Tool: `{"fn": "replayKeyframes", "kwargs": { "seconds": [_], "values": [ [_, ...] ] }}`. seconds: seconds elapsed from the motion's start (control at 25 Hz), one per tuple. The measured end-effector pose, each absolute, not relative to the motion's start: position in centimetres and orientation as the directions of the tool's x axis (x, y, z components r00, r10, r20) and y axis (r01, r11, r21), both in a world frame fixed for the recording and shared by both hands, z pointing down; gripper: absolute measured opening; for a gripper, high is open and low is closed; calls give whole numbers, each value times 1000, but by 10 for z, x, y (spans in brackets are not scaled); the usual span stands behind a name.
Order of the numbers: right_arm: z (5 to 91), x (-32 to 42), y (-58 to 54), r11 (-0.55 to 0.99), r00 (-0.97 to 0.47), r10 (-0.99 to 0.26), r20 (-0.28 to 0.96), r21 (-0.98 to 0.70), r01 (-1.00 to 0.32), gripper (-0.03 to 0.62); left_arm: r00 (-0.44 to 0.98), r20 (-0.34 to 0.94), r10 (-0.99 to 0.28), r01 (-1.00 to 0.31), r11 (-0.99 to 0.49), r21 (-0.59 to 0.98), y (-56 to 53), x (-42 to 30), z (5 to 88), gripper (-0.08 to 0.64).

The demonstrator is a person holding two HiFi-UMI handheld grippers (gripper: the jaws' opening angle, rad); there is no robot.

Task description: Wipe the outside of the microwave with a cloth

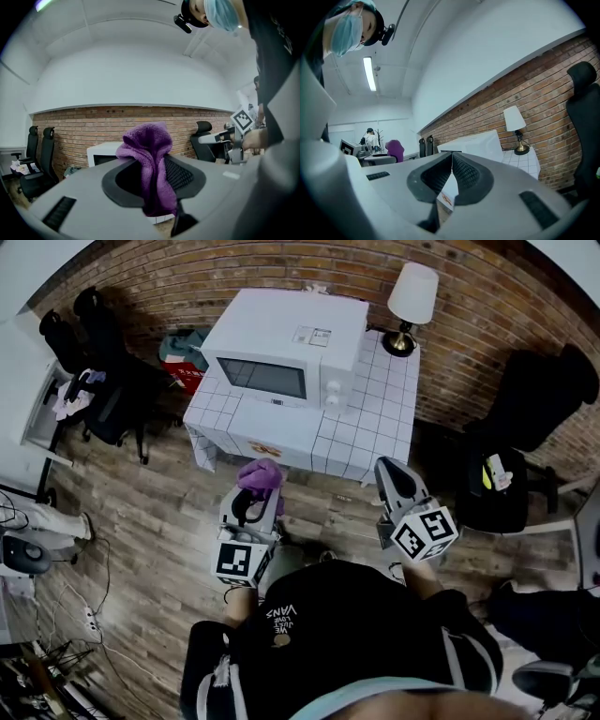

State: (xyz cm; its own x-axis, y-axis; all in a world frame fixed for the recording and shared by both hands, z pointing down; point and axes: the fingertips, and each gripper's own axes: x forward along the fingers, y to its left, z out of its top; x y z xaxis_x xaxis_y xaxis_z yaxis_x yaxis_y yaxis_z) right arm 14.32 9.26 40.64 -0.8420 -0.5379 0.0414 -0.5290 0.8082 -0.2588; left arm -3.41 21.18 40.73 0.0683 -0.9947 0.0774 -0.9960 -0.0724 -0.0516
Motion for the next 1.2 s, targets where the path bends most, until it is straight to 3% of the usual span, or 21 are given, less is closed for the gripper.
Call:
{"fn": "replayKeyframes", "kwargs": {
  "seconds": [1.2],
  "values": [
    [395, -11, 19, 525, -548, -836, 9, -273, -806, 5, 390, 84, -917, -915, -396, -75, 82, -259, 403, 141]
  ]
}}
